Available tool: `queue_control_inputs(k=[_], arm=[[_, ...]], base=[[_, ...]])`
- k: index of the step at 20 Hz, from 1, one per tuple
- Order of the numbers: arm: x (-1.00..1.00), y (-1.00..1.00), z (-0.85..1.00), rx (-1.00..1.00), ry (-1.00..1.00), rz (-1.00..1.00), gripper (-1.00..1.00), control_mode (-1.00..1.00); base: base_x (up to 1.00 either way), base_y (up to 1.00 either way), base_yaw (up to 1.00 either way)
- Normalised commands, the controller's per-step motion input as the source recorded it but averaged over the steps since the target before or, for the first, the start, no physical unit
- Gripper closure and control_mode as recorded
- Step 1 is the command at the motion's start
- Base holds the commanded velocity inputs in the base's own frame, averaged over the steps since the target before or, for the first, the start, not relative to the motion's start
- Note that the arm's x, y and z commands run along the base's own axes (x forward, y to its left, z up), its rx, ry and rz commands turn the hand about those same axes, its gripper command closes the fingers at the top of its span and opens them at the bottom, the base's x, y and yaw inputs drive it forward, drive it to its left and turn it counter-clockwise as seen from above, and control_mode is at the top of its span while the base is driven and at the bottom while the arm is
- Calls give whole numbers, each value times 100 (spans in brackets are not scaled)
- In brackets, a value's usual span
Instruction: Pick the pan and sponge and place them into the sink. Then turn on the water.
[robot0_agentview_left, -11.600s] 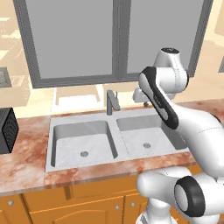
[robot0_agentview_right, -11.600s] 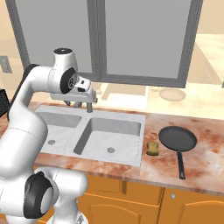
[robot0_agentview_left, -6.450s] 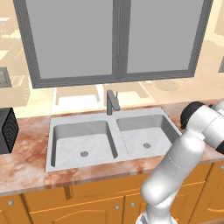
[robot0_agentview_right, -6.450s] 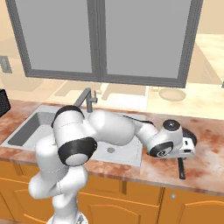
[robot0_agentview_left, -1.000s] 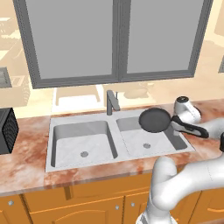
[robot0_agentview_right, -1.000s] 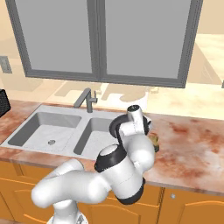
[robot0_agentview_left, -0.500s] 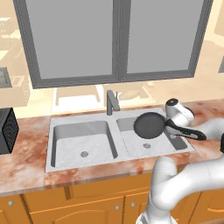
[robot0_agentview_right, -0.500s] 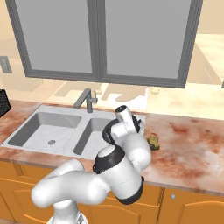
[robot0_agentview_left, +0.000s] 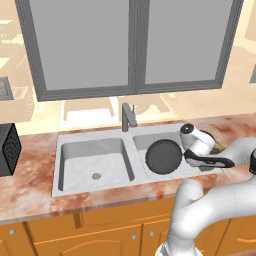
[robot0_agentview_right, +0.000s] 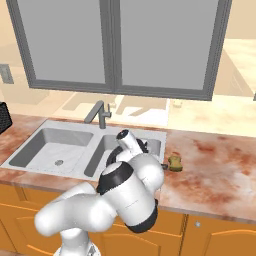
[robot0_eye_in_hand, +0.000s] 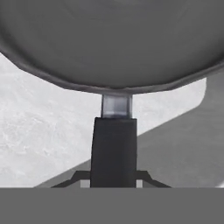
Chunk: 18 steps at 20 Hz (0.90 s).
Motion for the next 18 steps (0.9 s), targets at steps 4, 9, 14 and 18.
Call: queue_control_inputs(k=[4, 9, 14, 18], arm=[[8, 29, -24, -10, 0, 9, 100, -100], [37, 32, -16, -8, 2, 5, 100, -100], [50, 50, -17, -8, 3, 2, 100, -100], [55, 50, -15, -9, 0, 1, 100, -100]], base=[[0, 0, 0], [0, 0, 0], [0, 0, 0], [0, 0, 0]])
